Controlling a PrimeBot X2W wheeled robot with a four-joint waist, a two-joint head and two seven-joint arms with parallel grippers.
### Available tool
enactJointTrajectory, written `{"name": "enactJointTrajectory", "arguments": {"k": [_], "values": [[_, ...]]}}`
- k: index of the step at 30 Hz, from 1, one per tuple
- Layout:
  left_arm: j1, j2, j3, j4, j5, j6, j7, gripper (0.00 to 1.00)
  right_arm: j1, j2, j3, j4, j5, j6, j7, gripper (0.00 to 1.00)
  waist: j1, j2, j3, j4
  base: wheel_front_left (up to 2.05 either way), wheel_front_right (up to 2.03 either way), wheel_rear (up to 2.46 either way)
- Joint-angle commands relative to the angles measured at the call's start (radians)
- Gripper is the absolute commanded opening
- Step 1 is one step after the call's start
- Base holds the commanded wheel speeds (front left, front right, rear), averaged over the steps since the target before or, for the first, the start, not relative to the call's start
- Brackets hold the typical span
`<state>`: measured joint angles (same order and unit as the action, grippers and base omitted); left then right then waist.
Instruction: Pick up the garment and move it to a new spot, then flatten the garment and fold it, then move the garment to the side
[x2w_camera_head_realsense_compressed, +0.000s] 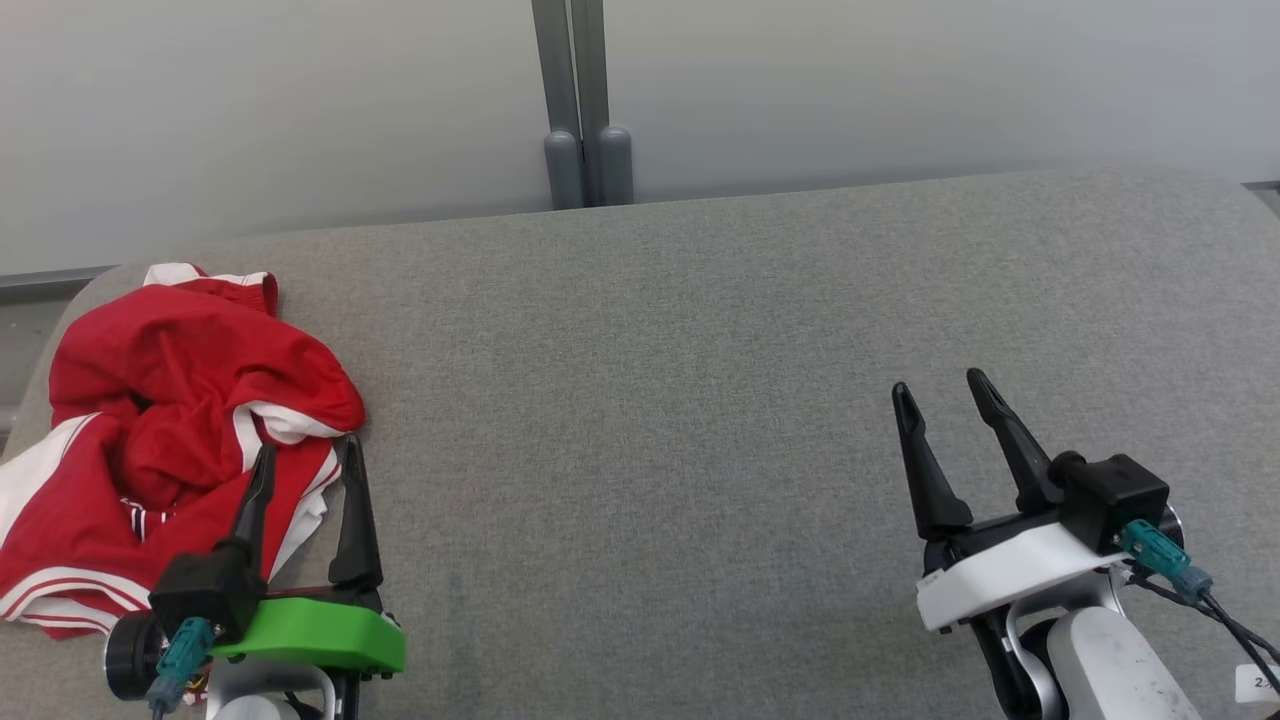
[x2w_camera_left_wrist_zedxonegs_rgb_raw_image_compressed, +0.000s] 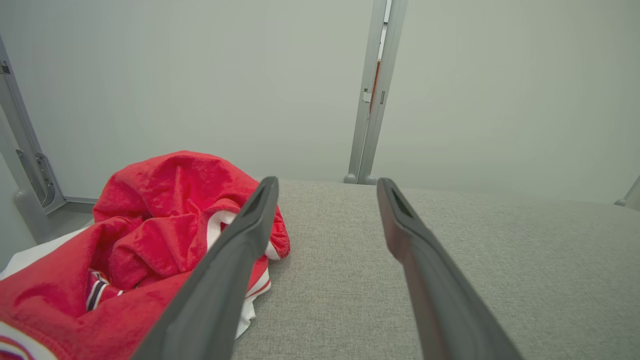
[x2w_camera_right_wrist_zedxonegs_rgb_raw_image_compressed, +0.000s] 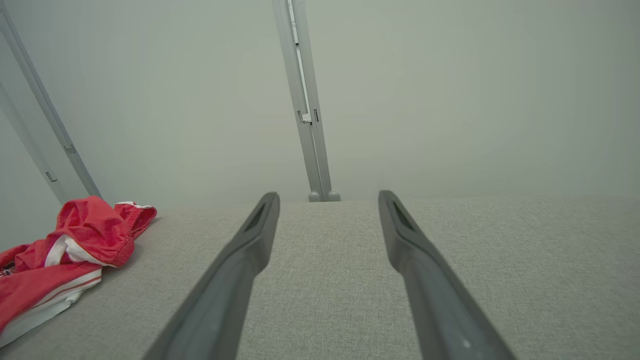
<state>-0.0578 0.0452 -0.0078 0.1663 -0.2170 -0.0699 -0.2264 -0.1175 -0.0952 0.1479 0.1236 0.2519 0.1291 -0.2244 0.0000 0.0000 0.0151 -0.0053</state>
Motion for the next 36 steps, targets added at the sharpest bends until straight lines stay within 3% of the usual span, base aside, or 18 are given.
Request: {"name": "enactJointTrajectory", "arguments": {"k": [1,18,36], "values": [[-0.017,0.008,-0.002,-0.007,0.027,0.007,-0.008,1.0,-0.017,-0.004,0.004,-0.009,-0.021,0.003,-0.01,1.0,0.0,0.0,0.0,0.0,0.0,0.0,0.0],[-0.019,0.008,-0.008,-0.001,0.141,0.015,-0.039,1.0,-0.02,0.004,0.0,-0.02,-0.135,0.002,-0.042,1.0,0.0,0.0,0.008,-0.004,0.0,0.0,0.0],[-0.027,0.008,-0.005,0.022,0.108,0.014,-0.04,1.0,-0.015,0.016,-0.024,-0.024,-0.119,0.002,-0.042,1.0,0.0,0.0,0.015,-0.005,0.0,0.0,0.0]]}}
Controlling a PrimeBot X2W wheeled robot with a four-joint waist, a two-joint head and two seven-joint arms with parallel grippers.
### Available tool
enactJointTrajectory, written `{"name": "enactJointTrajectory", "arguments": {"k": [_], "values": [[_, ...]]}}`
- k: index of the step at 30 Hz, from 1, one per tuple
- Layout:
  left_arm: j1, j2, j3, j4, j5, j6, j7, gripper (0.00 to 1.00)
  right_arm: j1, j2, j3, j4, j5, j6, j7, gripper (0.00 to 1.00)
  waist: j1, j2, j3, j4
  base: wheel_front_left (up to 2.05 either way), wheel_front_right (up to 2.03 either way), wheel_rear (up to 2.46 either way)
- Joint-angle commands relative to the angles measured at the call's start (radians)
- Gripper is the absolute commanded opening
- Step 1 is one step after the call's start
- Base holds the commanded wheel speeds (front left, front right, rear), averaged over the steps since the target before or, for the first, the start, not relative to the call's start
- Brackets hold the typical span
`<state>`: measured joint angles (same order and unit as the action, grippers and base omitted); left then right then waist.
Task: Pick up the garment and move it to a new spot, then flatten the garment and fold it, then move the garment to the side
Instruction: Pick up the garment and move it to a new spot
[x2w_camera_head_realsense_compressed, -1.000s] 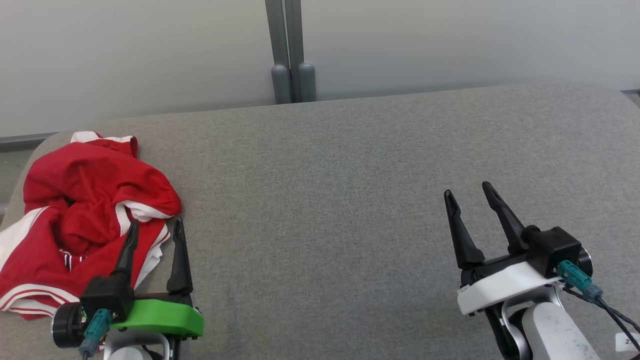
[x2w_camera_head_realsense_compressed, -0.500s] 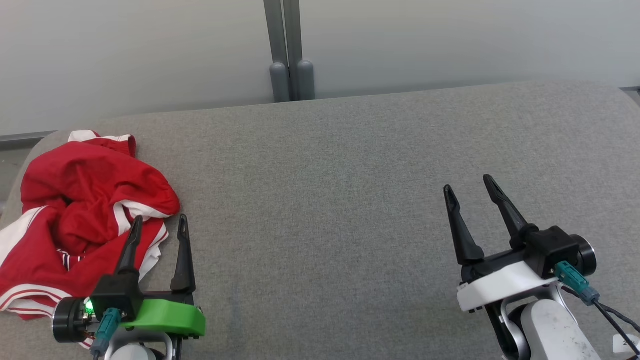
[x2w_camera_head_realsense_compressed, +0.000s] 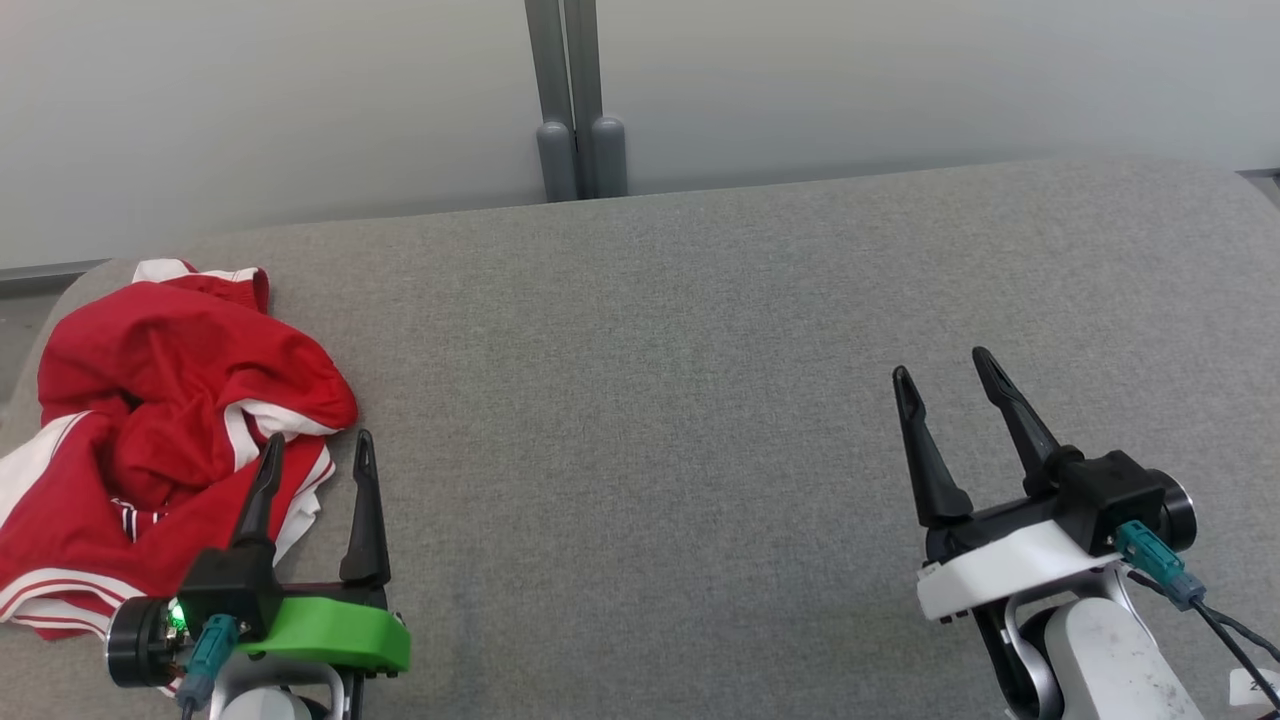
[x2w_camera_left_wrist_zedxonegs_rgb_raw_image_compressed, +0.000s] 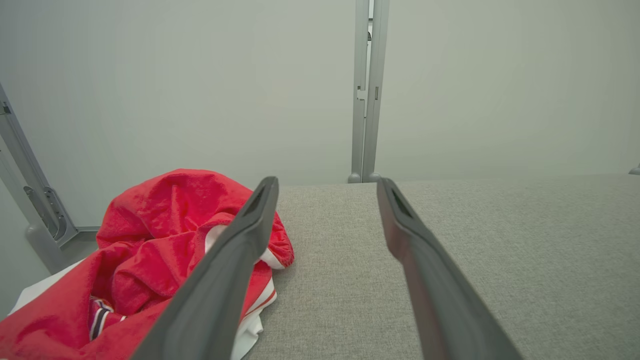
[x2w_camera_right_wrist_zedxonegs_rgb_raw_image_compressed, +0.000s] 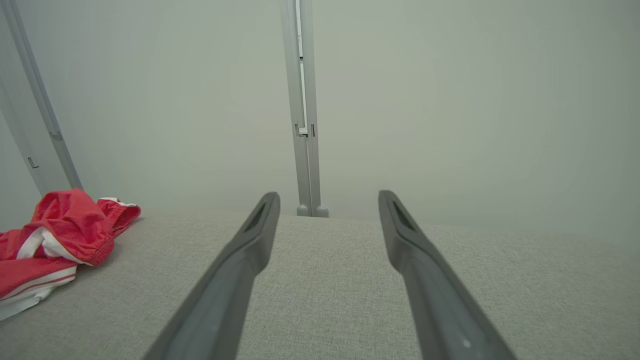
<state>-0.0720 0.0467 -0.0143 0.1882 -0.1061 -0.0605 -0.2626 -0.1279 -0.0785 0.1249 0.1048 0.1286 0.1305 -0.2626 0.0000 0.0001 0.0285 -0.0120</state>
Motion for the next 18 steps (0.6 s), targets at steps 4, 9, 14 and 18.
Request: {"name": "enactJointTrajectory", "arguments": {"k": [4,9,14,18], "values": [[-0.017,0.007,0.008,0.002,-0.026,0.009,-0.003,1.0,-0.002,0.001,-0.004,-0.008,0.007,0.0,-0.003,1.0,0.0,-0.0001,0.009,0.017,0.0,0.0,0.0],[-0.019,0.007,0.017,0.004,-0.051,0.024,-0.003,1.0,-0.001,0.004,-0.005,-0.011,0.023,0.0,-0.003,1.0,0.0,-0.0001,0.019,0.064,0.0,0.0,0.0],[-0.017,0.006,0.022,0.008,-0.076,0.034,-0.003,1.0,0.001,0.007,-0.008,-0.013,0.038,0.0,-0.003,1.0,0.0,-0.0001,0.025,0.129,0.0,0.0,0.0],[-0.015,0.007,0.028,0.019,-0.106,0.036,-0.003,1.0,0.006,0.011,-0.002,-0.012,0.045,0.0,-0.003,1.0,0.0,-0.0001,0.03,0.192,0.0,0.0,0.0]]}}
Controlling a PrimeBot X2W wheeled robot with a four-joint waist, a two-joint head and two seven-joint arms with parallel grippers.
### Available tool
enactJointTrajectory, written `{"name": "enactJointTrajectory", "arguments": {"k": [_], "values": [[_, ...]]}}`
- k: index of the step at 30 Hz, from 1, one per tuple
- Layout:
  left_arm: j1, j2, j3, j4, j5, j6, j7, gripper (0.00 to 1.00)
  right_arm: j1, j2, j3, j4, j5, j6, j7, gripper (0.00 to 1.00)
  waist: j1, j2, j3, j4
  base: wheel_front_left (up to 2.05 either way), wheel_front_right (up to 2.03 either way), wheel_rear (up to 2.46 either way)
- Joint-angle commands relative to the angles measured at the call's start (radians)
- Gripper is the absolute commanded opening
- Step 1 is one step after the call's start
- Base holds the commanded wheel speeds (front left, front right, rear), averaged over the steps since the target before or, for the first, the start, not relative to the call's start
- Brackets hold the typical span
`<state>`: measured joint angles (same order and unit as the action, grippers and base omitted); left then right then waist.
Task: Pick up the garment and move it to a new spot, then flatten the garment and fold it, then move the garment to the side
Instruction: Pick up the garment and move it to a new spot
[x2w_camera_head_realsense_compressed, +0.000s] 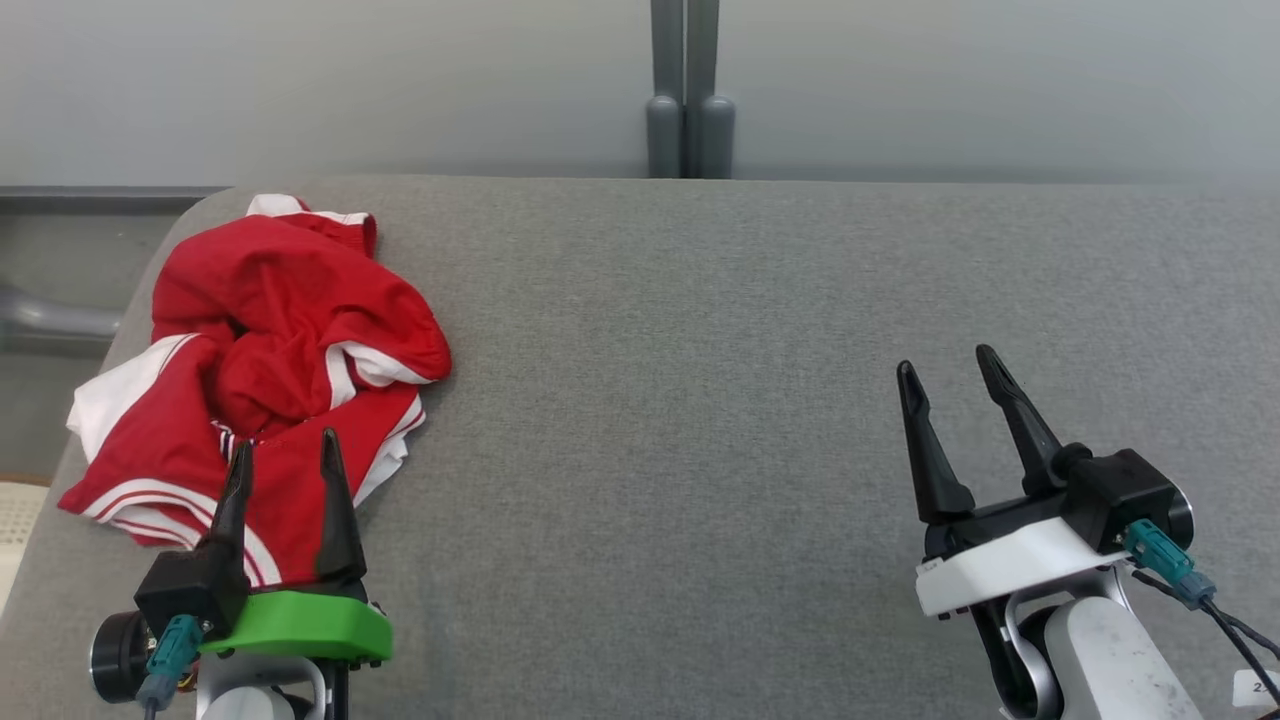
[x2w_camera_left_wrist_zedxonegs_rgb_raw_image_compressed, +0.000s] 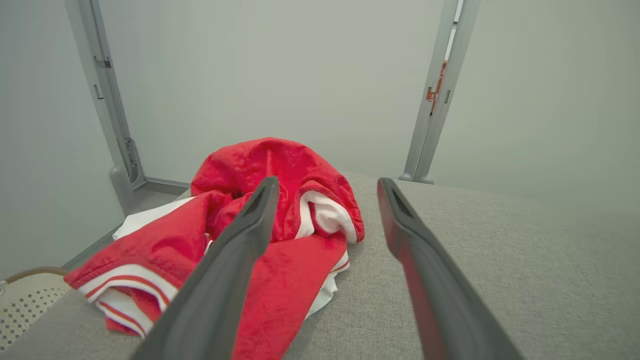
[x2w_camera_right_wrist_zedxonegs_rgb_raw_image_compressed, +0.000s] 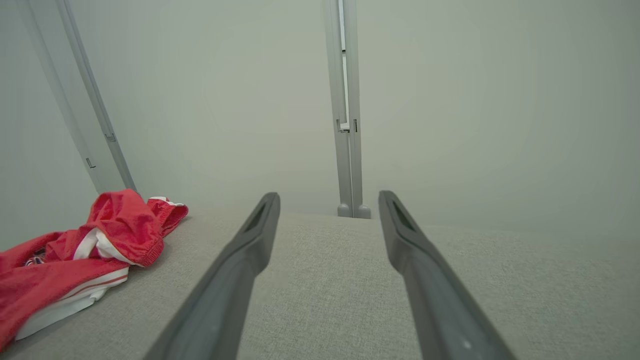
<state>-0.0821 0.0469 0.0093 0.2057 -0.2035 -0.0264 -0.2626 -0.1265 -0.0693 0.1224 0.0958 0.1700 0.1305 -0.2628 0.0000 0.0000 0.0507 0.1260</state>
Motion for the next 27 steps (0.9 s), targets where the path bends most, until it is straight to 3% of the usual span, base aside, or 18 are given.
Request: {"name": "enactJointTrajectory", "arguments": {"k": [1,15,27], "values": [[-0.007,0.006,0.004,0.006,-0.012,0.003,-0.003,1.0,0.005,0.002,0.0,-0.002,0.006,0.0,-0.003,1.0,0.0,0.0,0.008,0.072,0.0,0.0,0.0],[0.017,0.006,0.018,0.017,-0.06,0.017,-0.003,1.0,0.008,-0.008,0.034,0.018,0.032,0.0,-0.003,1.0,0.0,0.0,0.0,0.278,0.0,0.0,0.0],[0.029,0.006,0.025,0.033,-0.071,0.004,-0.003,1.0,0.014,-0.004,0.054,0.025,0.043,0.0,-0.003,1.0,0.0,0.0,-0.016,0.314,0.0,0.0,0.0]]}}
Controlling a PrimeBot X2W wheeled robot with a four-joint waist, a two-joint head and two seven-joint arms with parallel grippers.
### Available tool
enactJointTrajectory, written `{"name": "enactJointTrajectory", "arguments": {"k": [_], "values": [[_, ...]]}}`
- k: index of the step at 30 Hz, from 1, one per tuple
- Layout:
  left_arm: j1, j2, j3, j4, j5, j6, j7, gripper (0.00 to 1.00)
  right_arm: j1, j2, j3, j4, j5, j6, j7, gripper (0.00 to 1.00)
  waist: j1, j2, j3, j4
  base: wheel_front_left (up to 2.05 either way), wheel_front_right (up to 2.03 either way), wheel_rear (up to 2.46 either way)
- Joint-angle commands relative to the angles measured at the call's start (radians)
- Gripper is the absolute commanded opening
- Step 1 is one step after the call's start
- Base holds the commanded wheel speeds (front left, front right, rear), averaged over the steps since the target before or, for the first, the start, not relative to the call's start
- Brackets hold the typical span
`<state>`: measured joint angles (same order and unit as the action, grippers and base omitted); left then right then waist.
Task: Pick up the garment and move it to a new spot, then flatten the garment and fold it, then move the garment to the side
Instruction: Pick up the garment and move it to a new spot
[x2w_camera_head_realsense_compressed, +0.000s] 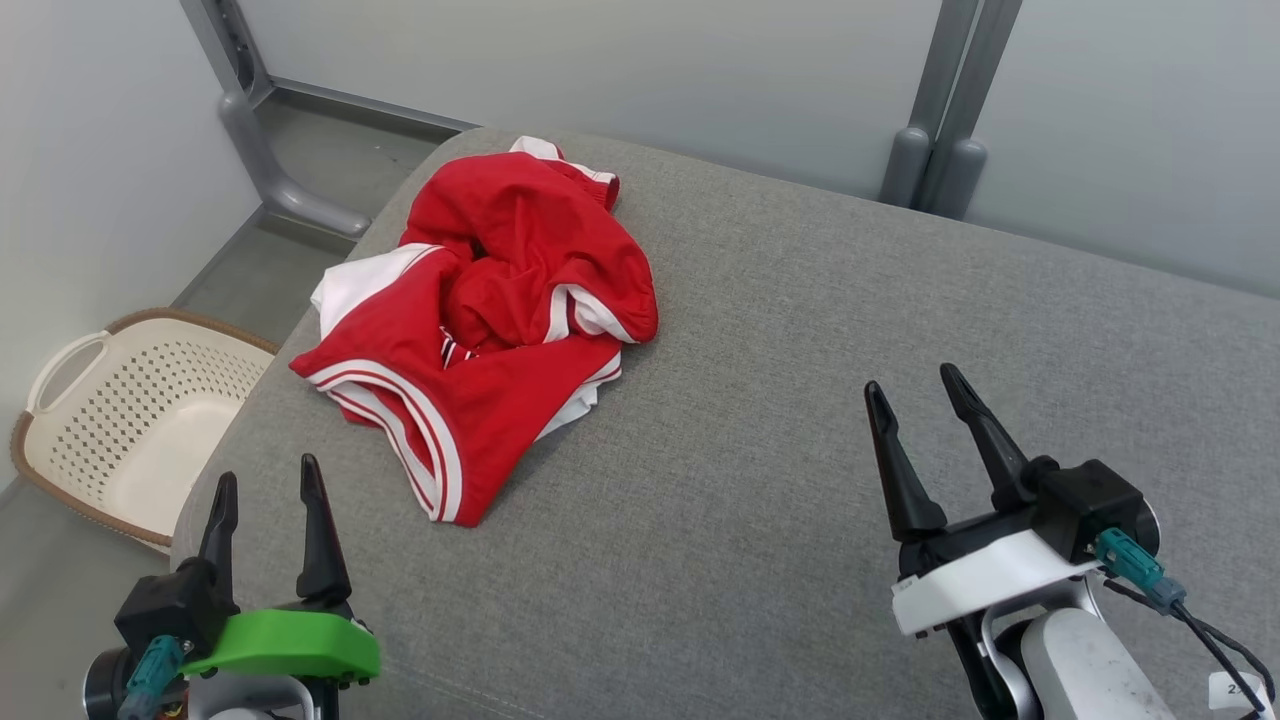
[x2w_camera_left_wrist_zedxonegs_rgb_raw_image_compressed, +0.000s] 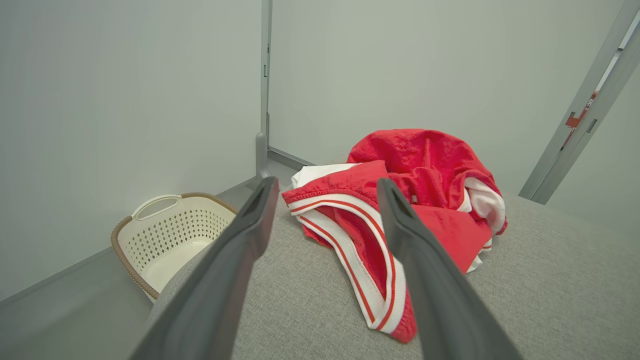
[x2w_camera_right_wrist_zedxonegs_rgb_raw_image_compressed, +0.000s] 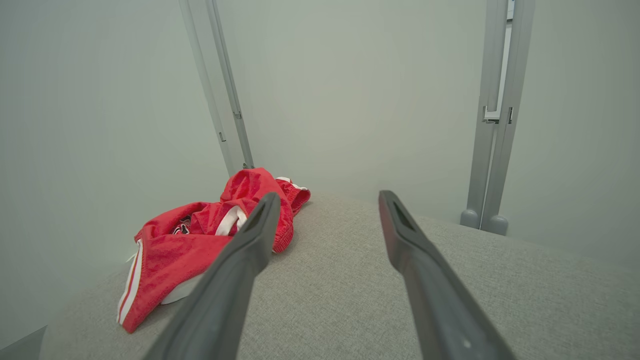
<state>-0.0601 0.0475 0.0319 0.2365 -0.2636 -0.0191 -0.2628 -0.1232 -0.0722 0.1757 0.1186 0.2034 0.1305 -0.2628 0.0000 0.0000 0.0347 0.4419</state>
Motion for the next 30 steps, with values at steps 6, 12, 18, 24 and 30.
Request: {"name": "enactJointTrajectory", "arguments": {"k": [6,12,18,24,30], "values": [[-0.021,0.005,0.002,0.049,-0.047,-0.029,-0.003,1.0,0.002,-0.005,0.009,0.002,0.011,0.0,-0.003,1.0,0.0,0.0,0.01,-0.026,0.0,0.0,0.0],[-0.15,0.026,-0.01,0.168,-0.109,-0.066,0.103,1.0,-0.022,-0.014,0.013,-0.006,0.009,0.0,-0.003,1.0,0.0,0.0,0.052,-0.068,0.0,0.0,0.0],[-0.288,0.056,-0.008,0.285,-0.166,-0.078,0.257,1.0,-0.057,-0.022,0.014,-0.014,0.001,0.0,-0.003,1.0,0.0,0.0,0.125,-0.122,0.0,0.0,0.0],[-0.384,0.087,-0.014,0.455,-0.219,-0.097,0.356,1.0,-0.095,-0.027,0.015,-0.018,0.003,0.001,-0.003,1.0,0.0,0.0,0.187,-0.189,0.0,0.0,0.0],[-0.424,0.114,-0.049,0.635,-0.272,-0.111,0.444,1.0,-0.112,-0.035,0.02,-0.014,0.01,0.0,-0.003,1.0,0.0,0.0,0.196,-0.238,0.0,0.0,0.0]]}}
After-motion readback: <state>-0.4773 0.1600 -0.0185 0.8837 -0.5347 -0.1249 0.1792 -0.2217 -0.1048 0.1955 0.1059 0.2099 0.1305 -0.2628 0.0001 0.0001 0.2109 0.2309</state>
